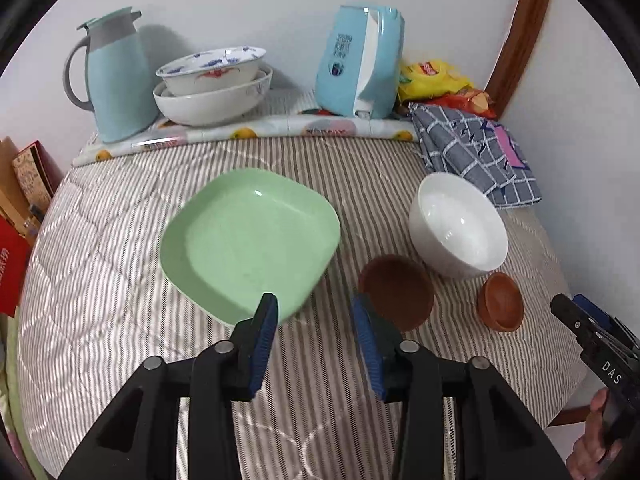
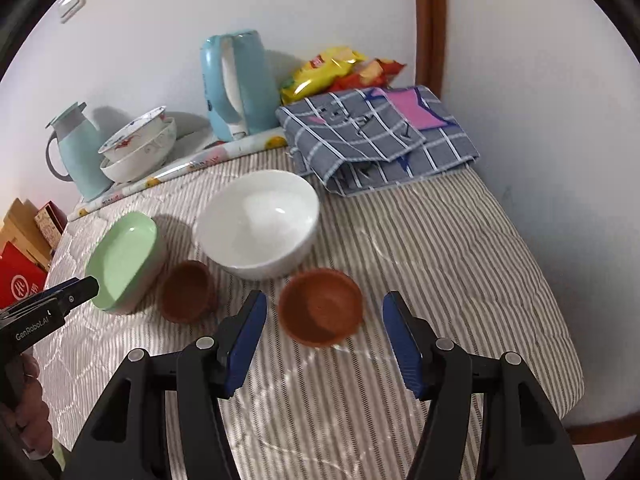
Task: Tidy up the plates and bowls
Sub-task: 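Open both grippers to release the green plate onto the blue plate, then grasp the small terracotta bowl rim with the right gripper while the left gripper grasps the dark brown bowl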
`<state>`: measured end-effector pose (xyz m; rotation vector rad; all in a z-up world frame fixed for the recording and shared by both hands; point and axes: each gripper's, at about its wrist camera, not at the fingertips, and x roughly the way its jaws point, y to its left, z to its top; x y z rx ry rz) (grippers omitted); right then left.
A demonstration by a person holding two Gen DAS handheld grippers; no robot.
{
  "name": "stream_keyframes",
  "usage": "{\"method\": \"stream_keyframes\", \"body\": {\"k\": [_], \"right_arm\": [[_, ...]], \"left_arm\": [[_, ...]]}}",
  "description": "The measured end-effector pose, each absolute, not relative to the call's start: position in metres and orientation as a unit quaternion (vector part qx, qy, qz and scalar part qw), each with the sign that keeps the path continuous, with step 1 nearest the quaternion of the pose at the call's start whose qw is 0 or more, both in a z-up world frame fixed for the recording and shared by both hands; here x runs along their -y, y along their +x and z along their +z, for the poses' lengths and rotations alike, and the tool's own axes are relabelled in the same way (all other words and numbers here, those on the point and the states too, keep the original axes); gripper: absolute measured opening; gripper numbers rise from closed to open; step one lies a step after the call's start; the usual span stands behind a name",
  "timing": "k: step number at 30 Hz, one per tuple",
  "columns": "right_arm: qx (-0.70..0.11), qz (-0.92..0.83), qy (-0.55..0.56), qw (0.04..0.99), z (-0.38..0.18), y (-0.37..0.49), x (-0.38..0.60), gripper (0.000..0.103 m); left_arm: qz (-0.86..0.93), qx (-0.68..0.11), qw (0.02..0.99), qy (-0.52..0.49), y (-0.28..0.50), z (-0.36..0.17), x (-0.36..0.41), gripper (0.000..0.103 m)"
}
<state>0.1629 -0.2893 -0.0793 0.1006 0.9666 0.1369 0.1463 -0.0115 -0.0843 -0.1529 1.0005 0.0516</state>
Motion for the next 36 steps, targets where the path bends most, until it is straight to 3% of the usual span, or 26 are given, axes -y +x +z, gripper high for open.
{"method": "stream_keyframes", "body": {"k": [17,27,36], "right_arm": [[-0.505,0.073,0.07,0.857,-0.137,0.187,0.314,0.059],[-0.521,0.097,0.058,0.846,-0.157,0.206,0.304,0.039],[-0.527,0.116,0.05,0.84,-0.166,0.21,0.294,0.025]], "left_arm": [[0.02,-0.51,0.852,-0.117,0.178,-0.134,0.04,0.043],[0.031,-0.518,0.845,-0.129,0.2,-0.155,0.044,0.043],[0.035,-0.517,0.844,-0.139,0.205,-0.164,0.046,0.026]]}}
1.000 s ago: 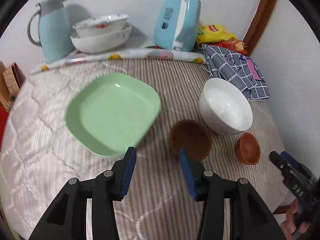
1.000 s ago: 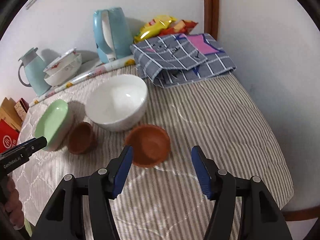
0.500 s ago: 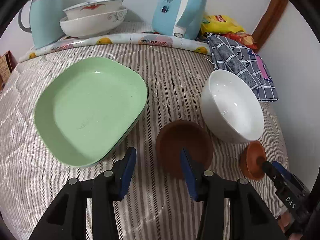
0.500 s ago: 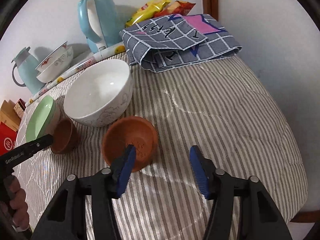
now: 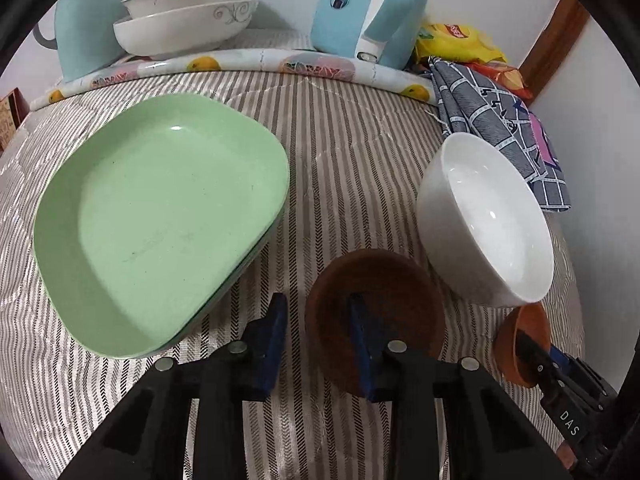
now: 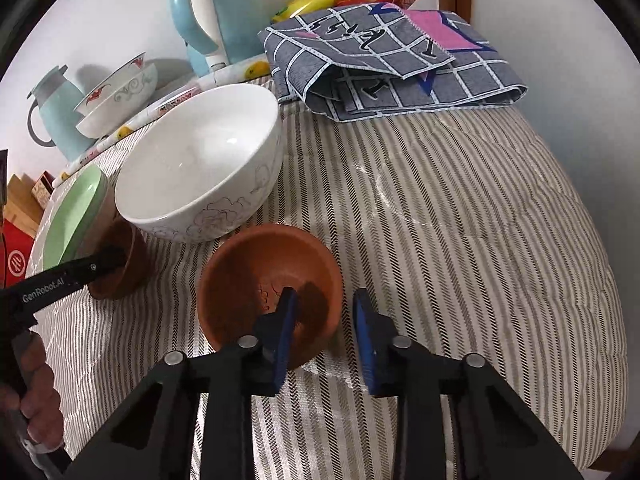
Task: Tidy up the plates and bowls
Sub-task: 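Grasp the small terracotta bowl rim with the right gripper while the left gripper grasps the dark brown bowl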
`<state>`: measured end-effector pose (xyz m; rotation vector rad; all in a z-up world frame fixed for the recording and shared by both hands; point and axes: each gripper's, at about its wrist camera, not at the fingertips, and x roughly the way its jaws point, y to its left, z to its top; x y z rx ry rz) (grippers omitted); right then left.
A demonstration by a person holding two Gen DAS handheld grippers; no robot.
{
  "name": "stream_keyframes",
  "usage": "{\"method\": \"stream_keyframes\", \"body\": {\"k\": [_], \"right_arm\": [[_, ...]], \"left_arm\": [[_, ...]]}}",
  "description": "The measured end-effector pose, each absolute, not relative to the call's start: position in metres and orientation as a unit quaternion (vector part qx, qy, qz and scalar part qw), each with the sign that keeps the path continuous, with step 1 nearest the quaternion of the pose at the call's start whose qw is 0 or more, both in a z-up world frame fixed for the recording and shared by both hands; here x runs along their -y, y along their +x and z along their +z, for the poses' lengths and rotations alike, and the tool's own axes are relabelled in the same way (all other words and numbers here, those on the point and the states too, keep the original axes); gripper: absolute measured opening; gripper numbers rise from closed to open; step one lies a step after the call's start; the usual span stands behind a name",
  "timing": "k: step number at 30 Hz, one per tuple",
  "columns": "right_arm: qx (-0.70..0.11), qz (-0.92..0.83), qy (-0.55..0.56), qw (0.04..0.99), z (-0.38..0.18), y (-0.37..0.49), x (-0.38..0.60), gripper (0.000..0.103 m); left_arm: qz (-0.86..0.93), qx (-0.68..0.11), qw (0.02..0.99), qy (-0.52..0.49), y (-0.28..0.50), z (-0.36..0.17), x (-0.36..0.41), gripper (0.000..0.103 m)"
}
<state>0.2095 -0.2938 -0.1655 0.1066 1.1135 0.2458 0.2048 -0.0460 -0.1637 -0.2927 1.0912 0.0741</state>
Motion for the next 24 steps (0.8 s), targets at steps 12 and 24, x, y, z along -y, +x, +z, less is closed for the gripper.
{"method": "stream_keyframes", "body": {"k": [12,24], "right_arm": [[-0.507,0.113,0.059,0.852,-0.158,0.205,0.292,0.008],[-0.482,0.104,0.059,0.868,-0.141,0.189,0.289,0.007]], "left_arm": [[0.028,-0.515,0.846,-0.137,0.203,-0.16,0.049,0.01],[0.016,-0.5,0.859,-0.108,0.186,-0.135,0.053,0.009]]}}
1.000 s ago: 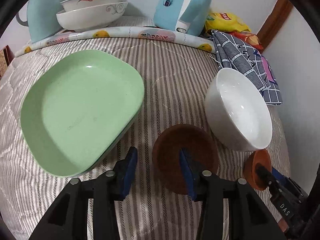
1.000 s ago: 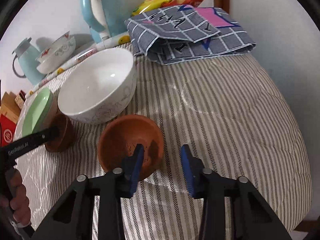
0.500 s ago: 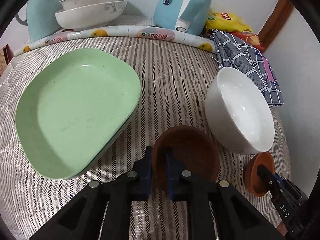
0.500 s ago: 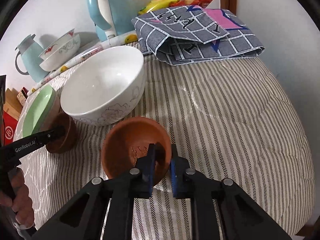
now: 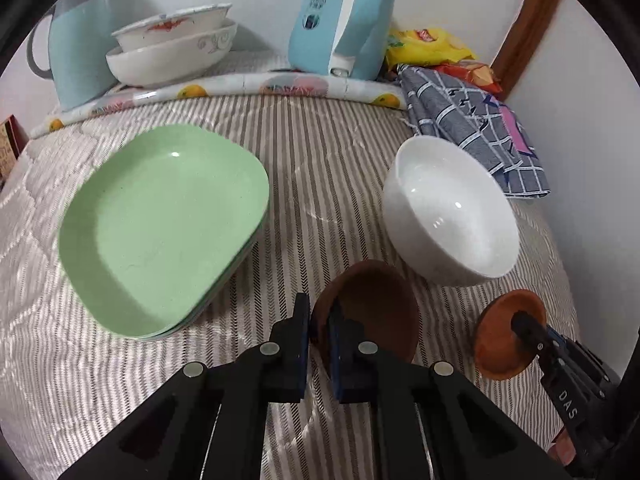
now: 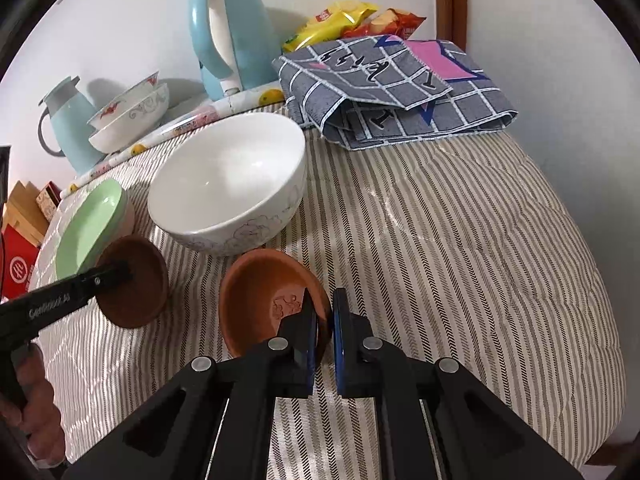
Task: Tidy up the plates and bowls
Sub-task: 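Grasp the small terracotta bowl rim with the right gripper while the left gripper grasps the dark brown bowl, then carry the terracotta bowl with the right gripper and lower it into the white bowl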
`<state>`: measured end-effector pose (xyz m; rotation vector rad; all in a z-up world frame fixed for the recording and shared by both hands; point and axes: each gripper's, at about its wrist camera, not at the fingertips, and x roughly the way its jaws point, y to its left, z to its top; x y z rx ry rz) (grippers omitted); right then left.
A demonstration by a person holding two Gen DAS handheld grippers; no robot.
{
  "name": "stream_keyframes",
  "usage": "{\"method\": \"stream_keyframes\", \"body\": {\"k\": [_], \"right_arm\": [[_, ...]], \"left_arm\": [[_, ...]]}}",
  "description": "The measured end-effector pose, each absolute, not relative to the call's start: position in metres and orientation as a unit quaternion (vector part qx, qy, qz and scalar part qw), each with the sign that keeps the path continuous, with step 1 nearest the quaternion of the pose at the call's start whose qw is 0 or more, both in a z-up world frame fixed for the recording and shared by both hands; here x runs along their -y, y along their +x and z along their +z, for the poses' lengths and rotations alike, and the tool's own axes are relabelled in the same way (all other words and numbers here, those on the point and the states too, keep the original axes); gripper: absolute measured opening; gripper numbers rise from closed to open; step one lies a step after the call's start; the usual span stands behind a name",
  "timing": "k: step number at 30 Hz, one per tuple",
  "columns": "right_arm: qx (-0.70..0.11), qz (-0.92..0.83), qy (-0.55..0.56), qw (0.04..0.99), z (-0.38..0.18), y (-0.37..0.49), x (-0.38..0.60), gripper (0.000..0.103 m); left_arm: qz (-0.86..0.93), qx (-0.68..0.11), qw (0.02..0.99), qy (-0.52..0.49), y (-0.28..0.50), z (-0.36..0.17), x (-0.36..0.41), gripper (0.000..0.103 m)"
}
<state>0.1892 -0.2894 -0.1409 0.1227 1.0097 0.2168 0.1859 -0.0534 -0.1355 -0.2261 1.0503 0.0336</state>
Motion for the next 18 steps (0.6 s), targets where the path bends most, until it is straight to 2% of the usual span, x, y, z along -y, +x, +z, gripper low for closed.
{"method": "stream_keyframes", "body": {"k": [18], "right_arm": [[-0.445,0.088,0.073,0.888,-0.081,0.165,0.288,0.007]], "left_arm": [[0.005,-0.456,0.884,-0.102,0.164,-0.073,0.037,0.009]]}}
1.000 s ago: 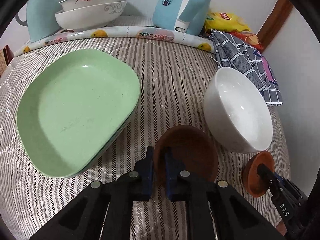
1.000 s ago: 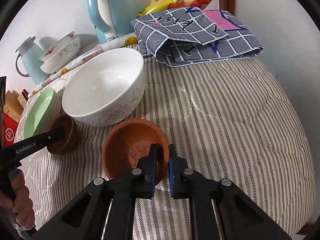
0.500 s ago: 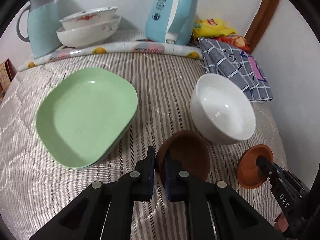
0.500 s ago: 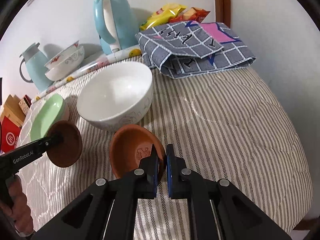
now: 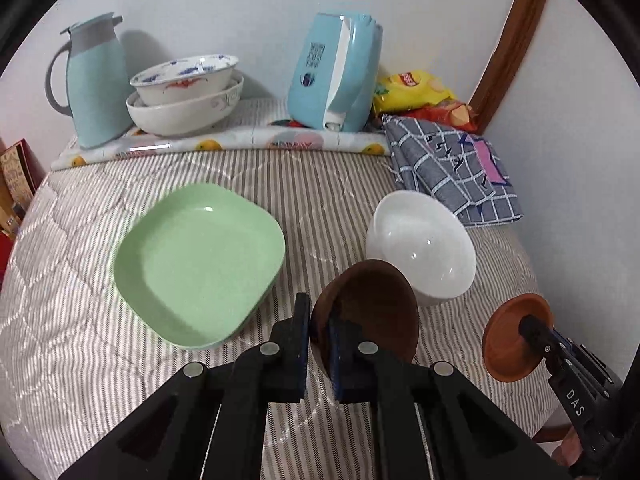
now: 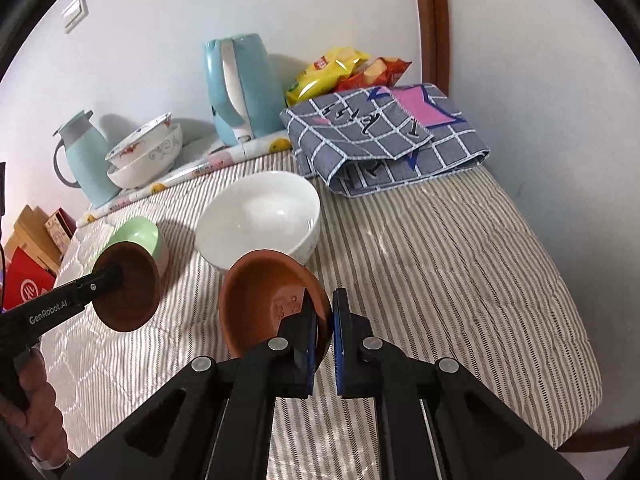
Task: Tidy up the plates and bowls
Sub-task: 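Carry the terracotta bowl with the right gripper and lower it into the white bowl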
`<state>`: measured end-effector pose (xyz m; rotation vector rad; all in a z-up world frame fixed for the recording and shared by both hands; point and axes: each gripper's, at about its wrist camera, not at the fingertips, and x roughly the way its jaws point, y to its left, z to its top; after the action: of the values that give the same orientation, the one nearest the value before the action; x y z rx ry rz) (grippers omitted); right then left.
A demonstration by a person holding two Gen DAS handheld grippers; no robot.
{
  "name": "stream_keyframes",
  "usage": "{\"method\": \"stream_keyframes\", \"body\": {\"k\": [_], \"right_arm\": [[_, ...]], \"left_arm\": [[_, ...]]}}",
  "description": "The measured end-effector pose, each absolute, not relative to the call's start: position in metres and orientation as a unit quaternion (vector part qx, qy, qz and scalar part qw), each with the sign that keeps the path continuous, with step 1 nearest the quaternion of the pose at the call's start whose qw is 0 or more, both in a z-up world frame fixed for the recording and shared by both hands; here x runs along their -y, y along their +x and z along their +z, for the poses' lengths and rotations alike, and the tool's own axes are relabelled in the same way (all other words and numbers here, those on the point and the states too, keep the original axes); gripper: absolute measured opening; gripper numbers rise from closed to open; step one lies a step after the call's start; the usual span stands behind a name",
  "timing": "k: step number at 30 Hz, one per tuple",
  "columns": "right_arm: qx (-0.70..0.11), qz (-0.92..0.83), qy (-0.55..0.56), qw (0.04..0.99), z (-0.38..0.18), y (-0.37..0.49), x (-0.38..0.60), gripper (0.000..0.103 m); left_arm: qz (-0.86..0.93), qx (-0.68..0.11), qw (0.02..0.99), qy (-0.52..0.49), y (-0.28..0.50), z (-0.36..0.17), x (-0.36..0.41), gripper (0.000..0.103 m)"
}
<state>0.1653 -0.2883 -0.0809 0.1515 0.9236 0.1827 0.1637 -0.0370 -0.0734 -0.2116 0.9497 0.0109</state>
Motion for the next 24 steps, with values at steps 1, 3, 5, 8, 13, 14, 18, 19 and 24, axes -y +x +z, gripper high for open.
{"method": "stream_keyframes", "body": {"k": [1,3,5,8,13,14,18,19,24], "right_arm": [[-0.444,0.087,0.074,0.889,-0.079,0.165,0.288,0.007],[-0.442,0.085,0.076,0.89,-0.074,0.166,0.284,0.007],[-0.441,0.082,0.081,0.89,-0.07,0.166,0.282,0.007],[-0.437,0.083,0.088,0.891,-0.063,0.167,0.277,0.007],[-0.438,0.075,0.087,0.892,-0.054,0.17,0.271,0.007],[-0.438,0.073,0.086,0.892,-0.052,0.172,0.27,0.007],[-0.439,0.065,0.091,0.892,-0.049,0.176,0.267,0.007],[-0.44,0.064,0.092,0.891,-0.049,0.177,0.265,0.007],[-0.444,0.063,0.096,0.889,-0.05,0.186,0.257,0.007]], "left_arm": [[0.004,-0.454,0.885,-0.102,0.164,-0.071,0.036,0.009],[0.003,-0.451,0.887,-0.102,0.164,-0.066,0.032,0.009],[0.003,-0.449,0.888,-0.101,0.165,-0.061,0.027,0.009],[0.001,-0.444,0.89,-0.102,0.168,-0.053,0.022,0.009],[-0.005,-0.436,0.893,-0.108,0.17,-0.042,0.014,0.009],[-0.006,-0.435,0.894,-0.109,0.17,-0.04,0.012,0.009],[-0.005,-0.433,0.895,-0.109,0.17,-0.036,0.004,0.009],[-0.004,-0.433,0.894,-0.11,0.17,-0.036,0.002,0.009],[-0.001,-0.435,0.893,-0.113,0.173,-0.038,-0.008,0.009]]}}
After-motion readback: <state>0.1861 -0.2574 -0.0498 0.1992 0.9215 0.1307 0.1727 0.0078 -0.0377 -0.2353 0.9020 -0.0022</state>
